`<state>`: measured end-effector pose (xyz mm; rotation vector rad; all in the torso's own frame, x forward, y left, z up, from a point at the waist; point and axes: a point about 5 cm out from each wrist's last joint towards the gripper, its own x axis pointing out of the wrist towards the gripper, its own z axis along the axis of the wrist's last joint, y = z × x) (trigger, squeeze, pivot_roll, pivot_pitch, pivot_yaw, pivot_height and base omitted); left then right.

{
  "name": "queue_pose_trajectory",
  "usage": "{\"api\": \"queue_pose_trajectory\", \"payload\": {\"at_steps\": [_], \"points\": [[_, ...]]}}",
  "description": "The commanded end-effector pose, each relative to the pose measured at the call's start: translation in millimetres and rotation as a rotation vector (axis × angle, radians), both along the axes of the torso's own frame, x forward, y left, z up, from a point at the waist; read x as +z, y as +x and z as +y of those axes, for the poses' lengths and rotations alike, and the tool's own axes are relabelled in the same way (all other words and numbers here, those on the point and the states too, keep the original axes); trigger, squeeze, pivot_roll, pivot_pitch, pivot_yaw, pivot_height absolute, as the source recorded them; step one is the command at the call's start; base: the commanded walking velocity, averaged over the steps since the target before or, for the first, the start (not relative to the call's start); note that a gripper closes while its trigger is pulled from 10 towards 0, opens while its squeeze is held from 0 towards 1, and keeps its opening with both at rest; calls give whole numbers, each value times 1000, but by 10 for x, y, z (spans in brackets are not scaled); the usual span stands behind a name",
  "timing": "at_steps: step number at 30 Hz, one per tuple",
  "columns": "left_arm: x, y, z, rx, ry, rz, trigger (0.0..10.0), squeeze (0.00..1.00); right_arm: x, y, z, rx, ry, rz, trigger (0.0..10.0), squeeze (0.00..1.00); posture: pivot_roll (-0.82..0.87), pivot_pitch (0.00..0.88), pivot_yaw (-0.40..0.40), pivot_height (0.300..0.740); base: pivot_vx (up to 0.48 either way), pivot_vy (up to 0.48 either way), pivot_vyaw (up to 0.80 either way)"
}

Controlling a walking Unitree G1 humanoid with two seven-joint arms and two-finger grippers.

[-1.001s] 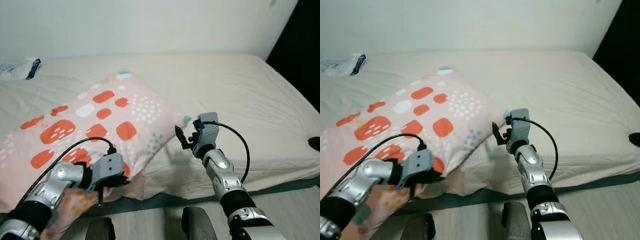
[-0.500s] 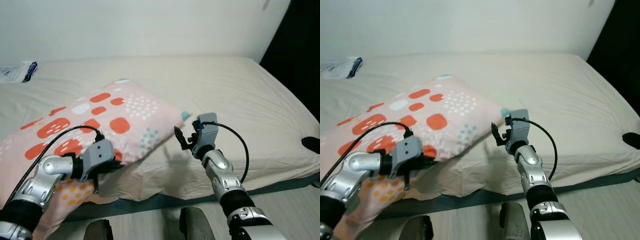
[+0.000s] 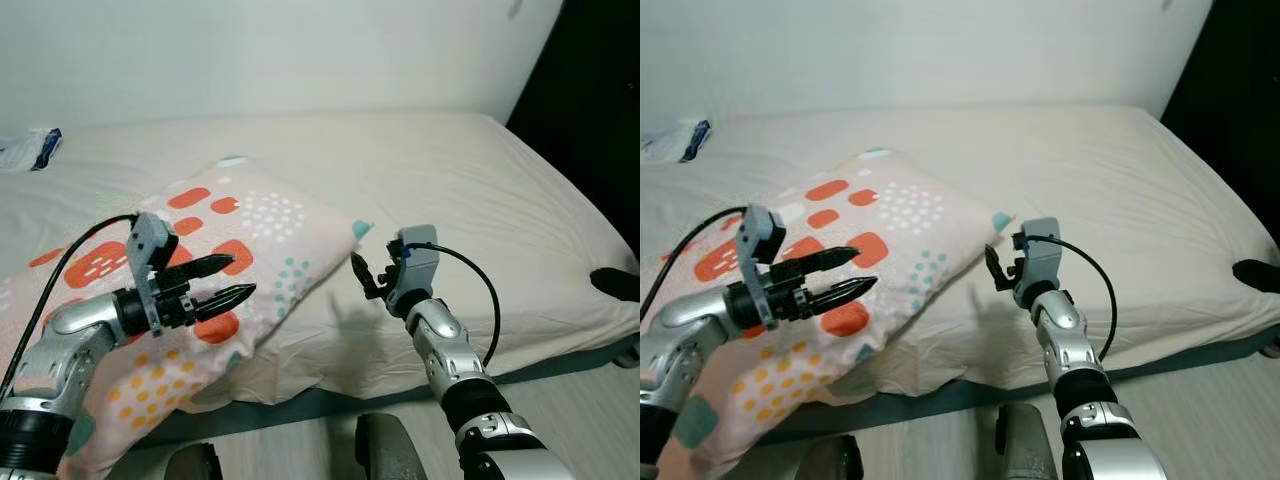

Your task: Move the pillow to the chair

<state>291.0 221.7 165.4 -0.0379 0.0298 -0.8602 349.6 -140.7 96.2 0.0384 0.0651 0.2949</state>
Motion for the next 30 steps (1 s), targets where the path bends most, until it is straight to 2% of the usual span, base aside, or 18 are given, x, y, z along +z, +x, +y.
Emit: {"api": "queue_pose_trajectory", "payload": {"at_steps": [1, 2, 3, 4, 5, 6, 7, 8, 11, 12, 17, 19, 20, 21, 25, 26, 28, 30], "points": [[-22, 66, 208, 155, 22, 14, 10000, 733, 11, 15, 13, 1, 14, -3, 10000, 0, 9, 21, -99, 563, 0, 0, 0], [-22, 66, 208, 155, 22, 14, 10000, 733, 11, 15, 13, 1, 14, -3, 10000, 0, 9, 21, -99, 563, 0, 0, 0], [-91, 140, 435, 349, 47, 56, 10000, 43, 16, 21, 23, 6, 22, -1, 10000, 0, 13, 21, -102, 563, 0, 0, 0], [-167, 193, 790, 629, 57, 99, 10000, 43, 30, 31, 34, 10, 34, -3, 10000, 0, 13, 21, -103, 563, 0, 0, 0], [-220, 157, 1146, 890, 25, 136, 10000, 184, 46, 41, 43, 14, 44, -6, 10000, 0, 10, 23, -103, 563, 0, 0, 0], [-220, 157, 1146, 890, 25, 136, 10000, 184, 46, 41, 43, 14, 44, -6, 10000, 0, 10, 23, -103, 563, 0, 0, 0], [-252, 96, 1355, 1052, -10, 165, 10000, 184, 57, 47, 49, 16, 50, -8, 10000, 0, 9, 23, -103, 563, 0, 0, 0], [-322, -43, 1606, 1204, -44, 219, 10000, 1000, 66, 54, 49, 16, 51, -10, 10000, 0, 9, 25, -105, 563, 0, 0, 0], [-390, -163, 1749, 1273, -58, 271, 10000, 1000, 69, 56, 47, 17, 50, -11, 10000, 0, 13, 27, -109, 563, 0, 0, 0], [-481, -297, 1855, 1324, -23, 335, 10000, 1000, 67, 56, 39, 17, 48, -10, 10000, 0, 15, 30, -112, 563, 0, 0, 0], [-630, -473, 1937, 1376, -28, 442, 10000, 1000, 63, 57, 27, 18, 45, -8, 10000, 0, 12, 37, -113, 563, 0, 0, 0], [-744, -580, 1971, 1396, -142, 520, 10000, 1000, 72, 62, 22, 18, 48, -11, 10000, 0, 7, 40, -105, 563, 0, 0, 0], [-744, -580, 1971, 1396, -142, 520, 10000, 1000, 72, 62, 22, 18, 48, -11, 10000, 0, 7, 40, -105, 563, 0, 0, 0], [-775, -636, 2005, 1398, -205, 547, 10000, 1000, 76, 64, 16, 18, 50, -12, 10000, 0, 7, 41, -104, 563, 0, 0, 0], [-796, -687, 2039, 1400, -262, 568, 10000, 1000, 80, 66, 9, 18, 53, -14, 10000, 0, 7, 41, -104, 563, 0, 0, 0], [-793, -725, 2066, 1390, -335, 581, 10000, 1000, 80, 66, 5, 18, 53, -14, 10000, 0, 11, 40, -103, 563, 0, 0, 0], [-793, -725, 2066, 1390, -335, 581, 10000, 1000, 80, 66, 5, 18, 53, -14, 10000, 0, 11, 40, -103, 563, 0, 0, 0], [-780, -794, 2087, 1330, -512, 599, 10000, 1000, 78, 67, -4, 18, 53, -12, 10000, 0, 13, 40, -106, 563, 0, 0, 0]]}}
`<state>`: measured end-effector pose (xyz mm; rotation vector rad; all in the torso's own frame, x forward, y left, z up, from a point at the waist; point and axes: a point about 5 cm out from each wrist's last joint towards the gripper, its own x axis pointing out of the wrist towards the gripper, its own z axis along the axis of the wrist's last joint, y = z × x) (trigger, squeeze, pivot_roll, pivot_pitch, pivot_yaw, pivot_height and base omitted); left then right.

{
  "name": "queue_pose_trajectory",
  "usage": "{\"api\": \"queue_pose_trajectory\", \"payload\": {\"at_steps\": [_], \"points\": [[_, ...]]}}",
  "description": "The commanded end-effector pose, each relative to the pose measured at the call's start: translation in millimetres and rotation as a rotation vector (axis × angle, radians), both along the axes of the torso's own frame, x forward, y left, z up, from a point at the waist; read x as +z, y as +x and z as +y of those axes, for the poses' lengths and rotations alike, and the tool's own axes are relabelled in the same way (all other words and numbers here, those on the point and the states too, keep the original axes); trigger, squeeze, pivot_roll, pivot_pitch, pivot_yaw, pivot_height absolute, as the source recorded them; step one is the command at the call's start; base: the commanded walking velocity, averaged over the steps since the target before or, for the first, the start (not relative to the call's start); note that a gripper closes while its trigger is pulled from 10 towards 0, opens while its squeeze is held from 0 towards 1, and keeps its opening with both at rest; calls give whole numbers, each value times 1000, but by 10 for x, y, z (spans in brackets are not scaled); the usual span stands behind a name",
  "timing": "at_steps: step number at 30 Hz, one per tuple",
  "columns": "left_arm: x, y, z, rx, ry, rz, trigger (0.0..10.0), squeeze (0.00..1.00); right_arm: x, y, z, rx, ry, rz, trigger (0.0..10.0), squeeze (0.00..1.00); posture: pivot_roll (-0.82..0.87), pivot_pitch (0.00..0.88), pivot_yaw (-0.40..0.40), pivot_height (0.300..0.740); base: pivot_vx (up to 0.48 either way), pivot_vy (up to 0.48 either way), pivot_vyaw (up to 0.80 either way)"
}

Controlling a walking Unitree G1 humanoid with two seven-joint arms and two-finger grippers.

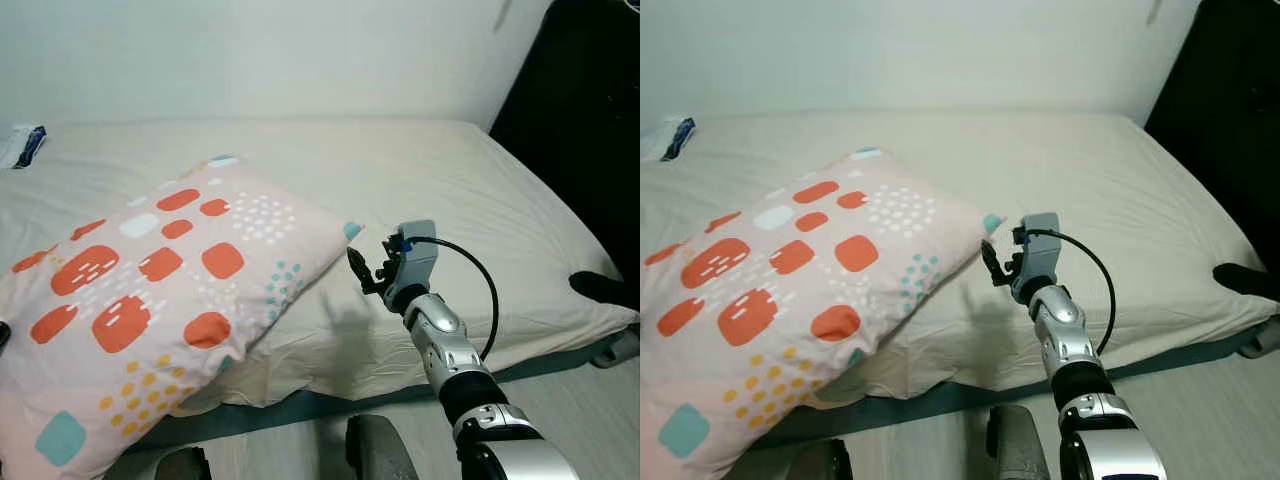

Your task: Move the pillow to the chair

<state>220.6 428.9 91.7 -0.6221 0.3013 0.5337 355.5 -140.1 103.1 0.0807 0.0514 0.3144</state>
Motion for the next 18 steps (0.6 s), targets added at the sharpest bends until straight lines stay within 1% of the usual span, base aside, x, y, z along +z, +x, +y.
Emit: {"api": "queue_pose_trajectory", "payload": {"at_steps": [1, 3, 4, 6, 7, 9, 10, 12, 14, 15, 16, 17, 18], "points": [[-64, -133, 4, -24, -141, -46, 10000, 1000, 8, 8, -14, 1, 8, -4, 10000, 0, 14, 40, -108, 563, 0, 0, 0], [-64, -133, 4, -24, -141, -46, 10000, 1000, 8, 8, -14, 1, 8, -4, 10000, 0, 14, 40, -108, 563, 0, 0, 0], [-81, -159, -8, -43, -164, -56, 10000, 1000, 6, 7, -17, 2, 7, -4, 10000, 0, 14, 40, -108, 563, 0, 0, 0], [-159, -237, -73, -138, -207, -67, 10000, 1000, 12, 11, -23, 4, 8, -4, 10000, 0, 7, 40, -110, 563, 0, 0, 0], [-159, -237, -73, -138, -207, -67, 10000, 1000, 12, 11, -23, 4, 8, -4, 10000, 0, 7, 40, -110, 563, 0, 0, 0], [-199, -338, -103, -217, -243, -99, 10000, 1000, 22, 17, -35, 4, 10, -4, 10000, 0, 8, 38, -111, 563, 0, 0, 0], [-199, -338, -103, -217, -243, -99, 10000, 1000, 22, 17, -35, 4, 10, -4, 10000, 0, 8, 38, -111, 563, 0, 0, 0], [-241, -449, -123, -273, -279, -113, 10000, 1000, 23, 18, -53, 3, 12, -3, 10000, 0, 13, 37, -115, 563, 0, 0, 0], [-333, -560, -172, -348, -281, -66, 10000, 1000, 17, 18, -65, 3, 12, 0, 10000, 0, 14, 35, -118, 563, 0, 0, 0], [-374, -591, -191, -373, -264, -42, 10000, 1000, 16, 18, -67, 3, 12, 1, 10000, 0, 14, 35, -119, 563, 0, 0, 0], [-374, -591, -191, -373, -264, -42, 10000, 1000, 16, 18, -67, 3, 12, 1, 10000, 0, 14, 35, -119, 563, 0, 0, 0], [-425, -618, -203, -387, -226, -9, 10000, 1000, 15, 18, -63, 4, 12, 1, 10000, 0, 14, 35, -119, 563, 0, 0, 0], [-474, -627, -219, -353, -228, -9, 10000, 1000, 15, 19, -59, 6, 13, 2, 10000, 0, 11, 33, -120, 563, 0, 0, 0]]}}
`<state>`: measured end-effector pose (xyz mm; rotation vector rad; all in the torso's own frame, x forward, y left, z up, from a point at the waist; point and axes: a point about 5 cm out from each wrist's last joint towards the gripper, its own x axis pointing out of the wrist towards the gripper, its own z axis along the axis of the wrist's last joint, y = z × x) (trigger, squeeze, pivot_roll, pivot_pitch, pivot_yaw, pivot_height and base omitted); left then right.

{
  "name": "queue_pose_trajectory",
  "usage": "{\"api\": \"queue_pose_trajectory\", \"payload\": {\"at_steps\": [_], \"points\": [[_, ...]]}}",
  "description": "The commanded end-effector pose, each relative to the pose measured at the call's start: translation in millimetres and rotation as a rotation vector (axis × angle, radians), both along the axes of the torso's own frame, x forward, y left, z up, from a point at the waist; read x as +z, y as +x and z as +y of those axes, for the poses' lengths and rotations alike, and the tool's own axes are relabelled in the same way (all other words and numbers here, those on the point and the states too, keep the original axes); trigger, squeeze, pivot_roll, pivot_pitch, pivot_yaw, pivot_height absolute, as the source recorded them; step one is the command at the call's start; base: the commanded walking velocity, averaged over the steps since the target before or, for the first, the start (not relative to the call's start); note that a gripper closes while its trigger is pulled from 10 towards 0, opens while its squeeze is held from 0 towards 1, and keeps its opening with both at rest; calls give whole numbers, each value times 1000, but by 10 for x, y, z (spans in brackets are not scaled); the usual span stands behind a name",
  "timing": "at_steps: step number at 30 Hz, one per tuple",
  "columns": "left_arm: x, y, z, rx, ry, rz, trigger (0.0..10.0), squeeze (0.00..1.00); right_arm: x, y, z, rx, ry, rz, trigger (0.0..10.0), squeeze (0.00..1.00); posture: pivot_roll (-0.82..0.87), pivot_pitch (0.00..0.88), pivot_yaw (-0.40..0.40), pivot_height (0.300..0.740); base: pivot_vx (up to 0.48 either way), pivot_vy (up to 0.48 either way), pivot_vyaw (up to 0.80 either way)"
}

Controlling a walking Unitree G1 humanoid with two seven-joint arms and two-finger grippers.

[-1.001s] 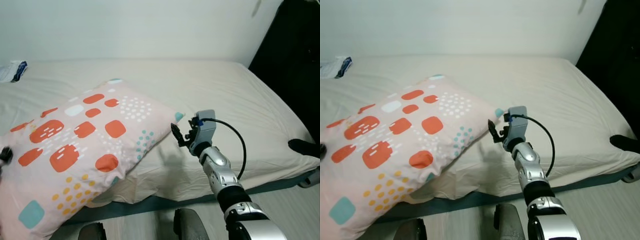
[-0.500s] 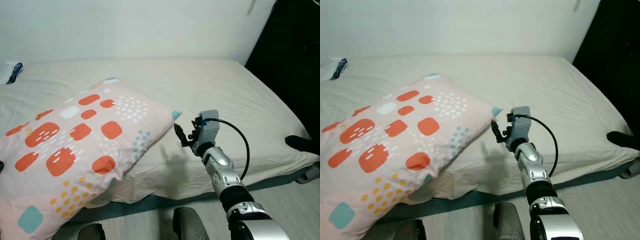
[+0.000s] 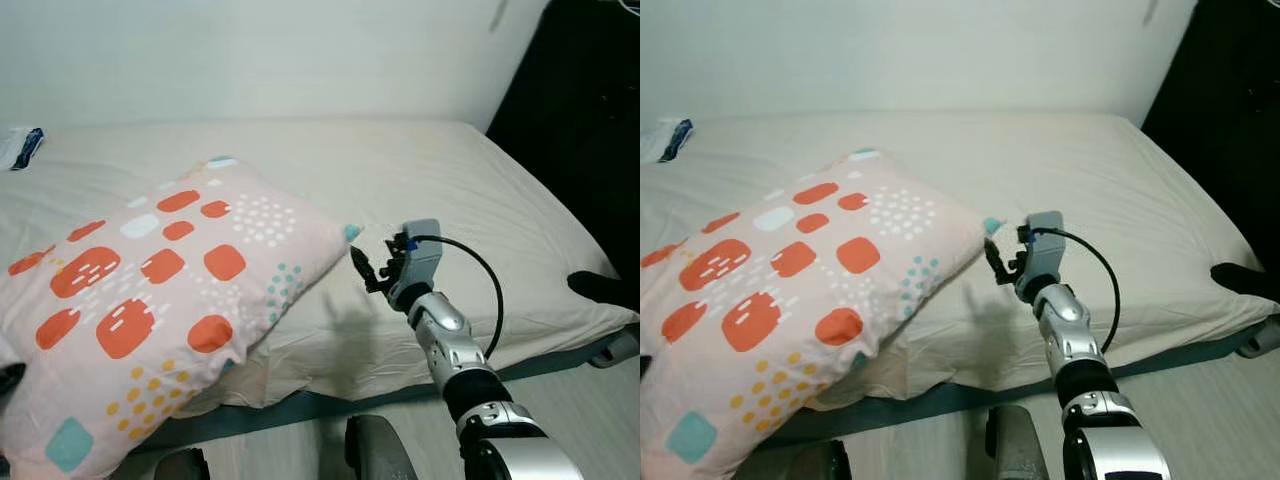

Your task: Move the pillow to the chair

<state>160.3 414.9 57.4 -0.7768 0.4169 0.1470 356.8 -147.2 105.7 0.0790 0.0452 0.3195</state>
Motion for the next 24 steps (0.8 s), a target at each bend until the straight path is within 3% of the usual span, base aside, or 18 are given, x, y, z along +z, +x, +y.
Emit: {"api": "queue_pose_trajectory", "payload": {"at_steps": [1, 5, 10, 13, 15, 16, 19, 20, 21, 22, 24], "points": [[-130, -24, -79, -5, 1, 40, 10000, 1000, -11, 5, 11, 1, 13, 8, 10000, 0, 11, 33, -120, 563, 0, 0, 0], [-232, 22, -238, -30, -76, -4, 10000, 1000, -9, 6, 8, 7, 12, 8, 10000, 0, 5, 31, -122, 563, 0, 0, 0], [-307, 322, -700, -167, -239, -152, 10000, 1000, 6, 28, -37, -18, 7, 9, 10000, 0, 3, 28, -122, 563, 0, 0, 0], [-300, 371, -757, -179, -256, -180, 10000, 1000, 10, 35, -47, -27, 0, 9, 10000, 0, 3, 28, -121, 563, 0, 0, 0], [-198, 583, -990, -233, -284, -285, 10000, 1000, 6, 71, -136, -99, -21, 35, 10000, 0, 7, 26, -121, 563, 0, 0, 0], [-198, 583, -990, -233, -284, -285, 10000, 1000, 6, 71, -136, -99, -21, 35, 10000, 0, 7, 26, -121, 563, 0, 0, 0], [-6, 794, -1211, -272, -307, -383, 10000, 1000, -15, 107, -291, -222, -13, 87, 10000, 0, 14, 27, -119, 563, 0, 0, 0], [45, 839, -1223, -279, -297, -394, 8275, 1000, -20, 117, -360, -271, -5, 110, 10000, 0, 14, 30, -116, 563, 0, 0, 0], [77, 864, -1227, -284, -289, -400, 8275, 1000, -24, 122, -405, -302, 0, 125, 10000, 0, 14, 30, -116, 563, 0, 0, 0], [99, 898, -1212, -275, -277, -398, 0, 1000, -38, 123, -483, -357, 15, 156, 10000, 0, 16, 31, -115, 563, 0, 0, 0], [99, 898, -1212, -275, -277, -398, 0, 1000, -38, 123, -483, -357, 15, 156, 10000, 0, 16, 31, -115, 563, 0, 0, 0]]}}
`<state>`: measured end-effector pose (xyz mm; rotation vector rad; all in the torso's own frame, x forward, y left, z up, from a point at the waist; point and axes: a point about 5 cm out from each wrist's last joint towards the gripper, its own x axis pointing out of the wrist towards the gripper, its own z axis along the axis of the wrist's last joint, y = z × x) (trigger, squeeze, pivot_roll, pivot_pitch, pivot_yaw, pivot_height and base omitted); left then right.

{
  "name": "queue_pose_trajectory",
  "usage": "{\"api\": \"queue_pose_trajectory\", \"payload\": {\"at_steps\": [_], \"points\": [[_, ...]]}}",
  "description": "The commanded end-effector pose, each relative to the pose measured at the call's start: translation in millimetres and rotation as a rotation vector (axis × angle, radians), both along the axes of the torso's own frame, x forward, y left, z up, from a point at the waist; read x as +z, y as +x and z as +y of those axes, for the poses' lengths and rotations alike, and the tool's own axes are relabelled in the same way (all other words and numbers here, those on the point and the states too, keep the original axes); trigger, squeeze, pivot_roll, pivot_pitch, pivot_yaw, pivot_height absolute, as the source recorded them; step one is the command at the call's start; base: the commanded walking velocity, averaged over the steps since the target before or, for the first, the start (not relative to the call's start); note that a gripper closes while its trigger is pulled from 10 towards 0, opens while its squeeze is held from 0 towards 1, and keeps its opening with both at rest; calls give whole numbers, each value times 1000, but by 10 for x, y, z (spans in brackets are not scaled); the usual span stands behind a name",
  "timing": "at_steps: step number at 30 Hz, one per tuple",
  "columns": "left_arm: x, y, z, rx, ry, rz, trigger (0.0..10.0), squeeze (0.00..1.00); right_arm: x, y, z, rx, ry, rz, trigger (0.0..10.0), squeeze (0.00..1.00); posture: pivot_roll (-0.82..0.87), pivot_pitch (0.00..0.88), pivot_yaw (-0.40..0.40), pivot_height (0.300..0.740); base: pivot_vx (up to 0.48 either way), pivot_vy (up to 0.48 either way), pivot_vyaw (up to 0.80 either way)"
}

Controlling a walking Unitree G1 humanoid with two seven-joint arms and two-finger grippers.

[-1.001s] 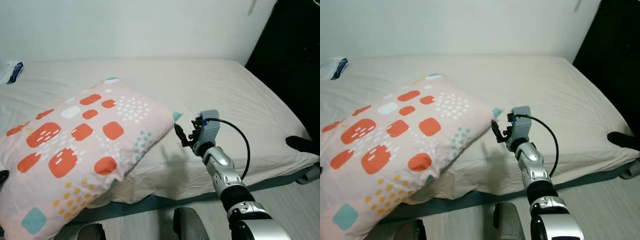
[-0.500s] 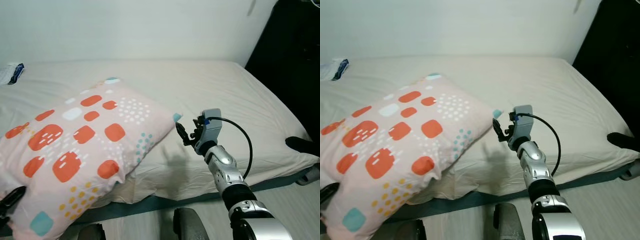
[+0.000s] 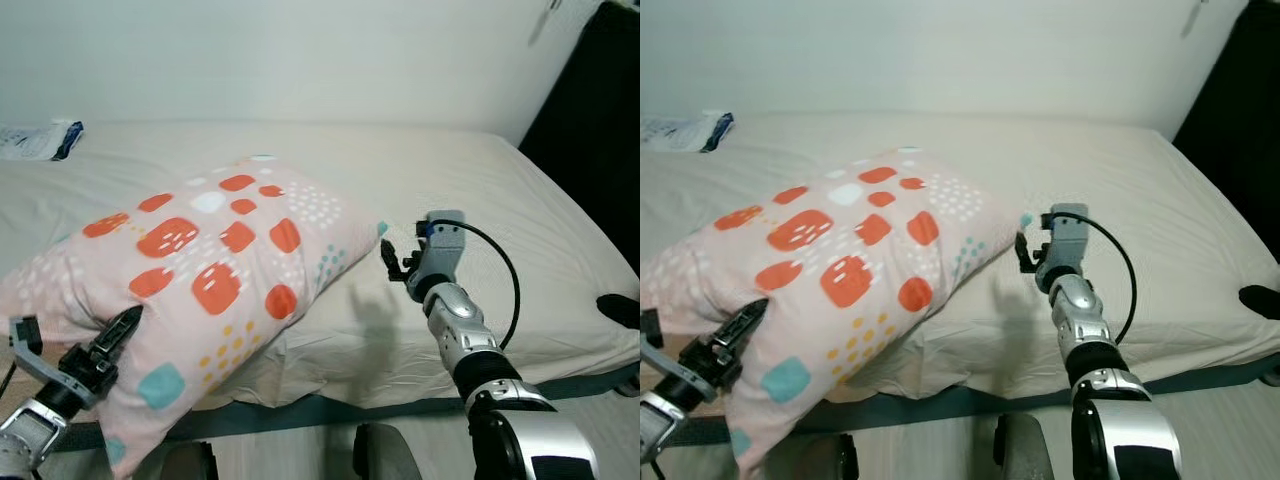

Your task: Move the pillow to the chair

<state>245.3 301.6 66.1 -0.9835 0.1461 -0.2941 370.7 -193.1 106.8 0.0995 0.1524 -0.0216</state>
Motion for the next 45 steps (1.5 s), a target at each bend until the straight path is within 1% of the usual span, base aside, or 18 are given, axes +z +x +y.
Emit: {"api": "queue_pose_trajectory", "payload": {"at_steps": [1, 2, 4, 7, 12, 14, 15, 19, 20, 21, 23, 24, 35, 38, 40, 41, 42, 45], "points": [[33, 83, -43, -22, 22, 13, 0, 1000, -75, -26, -152, -101, 26, 76, 10000, 0, 19, 33, -113, 563, 0, 0, 0], [33, 83, -43, -22, 22, 13, 0, 1000, -75, -26, -152, -101, 26, 76, 10000, 0, 19, 33, -113, 563, 0, 0, 0], [42, 97, 0, -23, 65, 34, 0, 1000, -83, -38, -256, -152, 13, 104, 10000, 0, 21, 34, -114, 563, 0, 0, 0], [44, 96, 15, -23, 83, 45, 0, 1000, -81, -39, -287, -166, 10, 110, 10000, 0, 21, 34, -114, 563, 0, 0, 0], [59, -38, 77, -100, 150, 120, 0, 1000, -44, -26, -338, -164, -10, 107, 10000, 0, 25, 35, -118, 563, 0, 0, 0], [59, -80, 66, -135, 172, 138, 0, 1000, -43, -25, -340, -159, -17, 108, 10000, 0, 26, 36, -119, 563, 0, 0, 0], [28, -107, -16, -194, 213, 170, 0, 1000, -56, -28, -326, -153, -18, 112, 10000, 0, 26, 37, -120, 563, 0, 0, 0], [2, -97, -63, -210, 242, 187, 0, 1000, -61, -27, -315, -151, -14, 115, 10000, 0, 26, 37, -120, 563, 0, 0, 0], [-10, -79, -96, -214, 258, 189, 0, 392, -59, -23, -299, -146, -7, 112, 10000, 0, 24, 38, -122, 563, 0, 0, 0], [-13, -46, -151, -216, 258, 183, 0, 0, -54, -15, -268, -133, 2, 105, 10000, 0, 20, 38, -122, 563, 0, 0, 0], [-16, -15, -199, -217, 256, 178, 0, 0, -52, -10, -244, -122, 10, 100, 10000, 0, 19, 37, -123, 563, 0, 0, 0], [-13, 23, -273, -219, 247, 169, 0, 0, -52, -6, -216, -109, 19, 94, 10000, 0, 17, 36, -124, 563, 0, 0, 0], [9, 27, -358, -238, 224, 162, 0, 0, -76, -18, -195, -94, 24, 93, 10000, 0, 19, 34, -122, 563, 0, 0, 0], [25, -18, -377, -303, 239, 157, 0, 0, -80, -20, -196, -94, 25, 93, 10000, 0, 23, 36, -120, 563, 0, 0, 0], [52, -98, -392, -407, 272, 148, 0, 0, -80, -20, -199, -96, 25, 93, 10000, 0, 22, 35, -120, 563, 0, 0, 0], [52, -98, -392, -407, 272, 148, 0, 0, -80, -20, -199, -96, 25, 93, 10000, 0, 22, 35, -120, 563, 0, 0, 0], [58, -160, -390, -482, 315, 155, 0, 0, -78, -20, -202, -97, 25, 92, 10000, 0, 22, 36, -119, 563, 0, 0, 0], [55, -218, -377, -545, 358, 171, 0, 0, -75, -19, -206, -98, 25, 92, 10000, 0, 23, 35, -120, 563, 0, 0, 0]]}}
